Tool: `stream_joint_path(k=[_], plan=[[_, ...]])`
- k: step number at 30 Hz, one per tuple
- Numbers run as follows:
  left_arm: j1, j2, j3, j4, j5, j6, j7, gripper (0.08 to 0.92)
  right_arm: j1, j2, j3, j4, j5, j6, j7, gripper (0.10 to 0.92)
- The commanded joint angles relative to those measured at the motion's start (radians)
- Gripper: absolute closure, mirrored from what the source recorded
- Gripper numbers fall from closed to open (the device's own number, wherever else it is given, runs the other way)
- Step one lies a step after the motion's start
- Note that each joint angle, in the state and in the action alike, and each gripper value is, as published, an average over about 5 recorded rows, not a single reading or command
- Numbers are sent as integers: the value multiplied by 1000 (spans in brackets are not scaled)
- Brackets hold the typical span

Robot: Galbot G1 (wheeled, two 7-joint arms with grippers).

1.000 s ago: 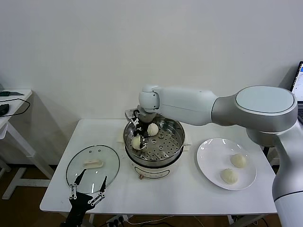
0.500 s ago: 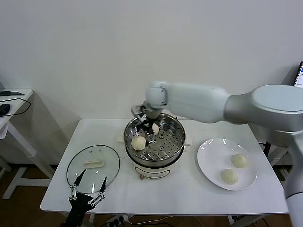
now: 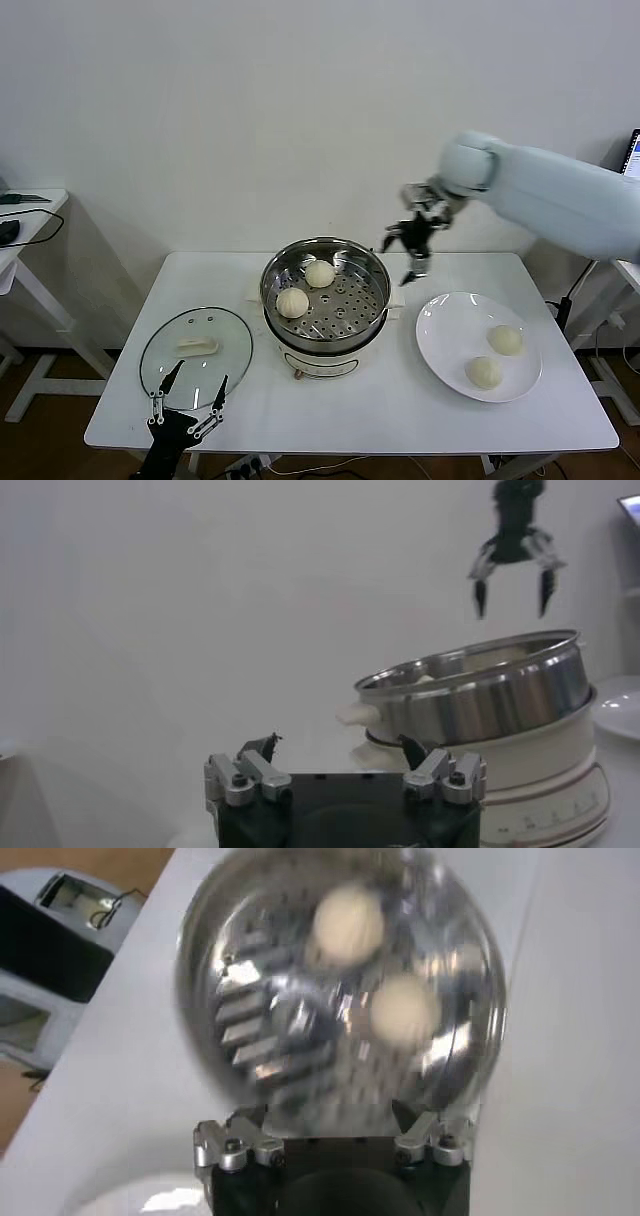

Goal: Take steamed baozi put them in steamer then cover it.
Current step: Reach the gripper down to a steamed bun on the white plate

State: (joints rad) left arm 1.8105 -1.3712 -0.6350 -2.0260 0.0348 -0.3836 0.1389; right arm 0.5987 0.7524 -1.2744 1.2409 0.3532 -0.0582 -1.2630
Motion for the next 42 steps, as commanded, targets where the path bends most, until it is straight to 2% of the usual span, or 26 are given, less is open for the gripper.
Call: stream_joint_path(k=[1,10,22,36,42], plan=[[7,0,0,-14,2,0,0,177,-120,-274,3,27,-133,79,-59,203],[9,-2,4,-17,7,4,-1,177,-252,-291,-2,46,-176,74,32,203],[18,-2,2,-17,13,4,5,177,-427,-206,83,-37,-204,65,141,203],[24,-4,2,-5,20,-1,7,177,-463,-146,93,-66,-230,57,173,206],[23,-6,1,-6,20,-2,4,177,-459,-139,88,-64,-246,54,180,269]])
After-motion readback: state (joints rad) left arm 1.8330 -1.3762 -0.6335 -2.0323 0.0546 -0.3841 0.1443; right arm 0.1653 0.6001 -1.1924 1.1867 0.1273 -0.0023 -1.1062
